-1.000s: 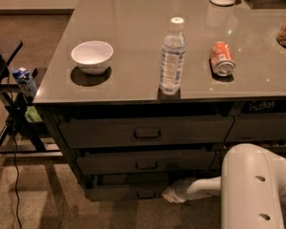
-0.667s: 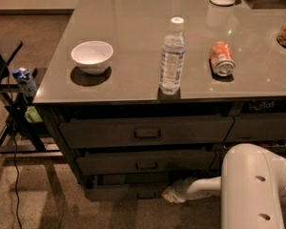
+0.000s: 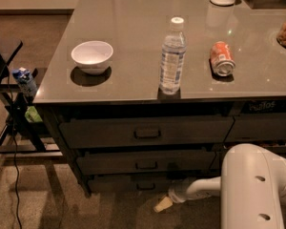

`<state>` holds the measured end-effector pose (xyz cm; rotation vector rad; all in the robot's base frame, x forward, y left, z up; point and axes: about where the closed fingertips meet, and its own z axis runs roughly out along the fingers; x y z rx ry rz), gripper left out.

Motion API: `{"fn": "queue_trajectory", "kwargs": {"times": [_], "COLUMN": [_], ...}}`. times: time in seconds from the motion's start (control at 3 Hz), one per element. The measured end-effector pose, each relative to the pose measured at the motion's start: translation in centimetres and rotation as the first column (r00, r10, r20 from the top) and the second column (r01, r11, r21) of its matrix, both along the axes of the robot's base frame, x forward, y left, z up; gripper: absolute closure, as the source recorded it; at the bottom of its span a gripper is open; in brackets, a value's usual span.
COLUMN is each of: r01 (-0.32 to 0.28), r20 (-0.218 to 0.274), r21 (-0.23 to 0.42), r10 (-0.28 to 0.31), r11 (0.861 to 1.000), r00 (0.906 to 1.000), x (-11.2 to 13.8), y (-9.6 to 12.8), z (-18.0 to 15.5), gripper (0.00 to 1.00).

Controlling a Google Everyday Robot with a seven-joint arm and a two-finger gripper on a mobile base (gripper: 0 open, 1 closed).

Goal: Close bottom drawer

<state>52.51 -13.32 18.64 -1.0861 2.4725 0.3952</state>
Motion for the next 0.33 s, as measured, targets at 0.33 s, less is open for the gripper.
{"fn": "queue_trajectory", "kwargs": {"times": [0.33], "r01": [0.000], "r20": [0.000], "r21": [0.000], "r10": [0.000], "r11": [1.000], "r00": [1.0000], "x": [0.00], "y": [0.00], "z": [0.00], "gripper": [0.00]}}
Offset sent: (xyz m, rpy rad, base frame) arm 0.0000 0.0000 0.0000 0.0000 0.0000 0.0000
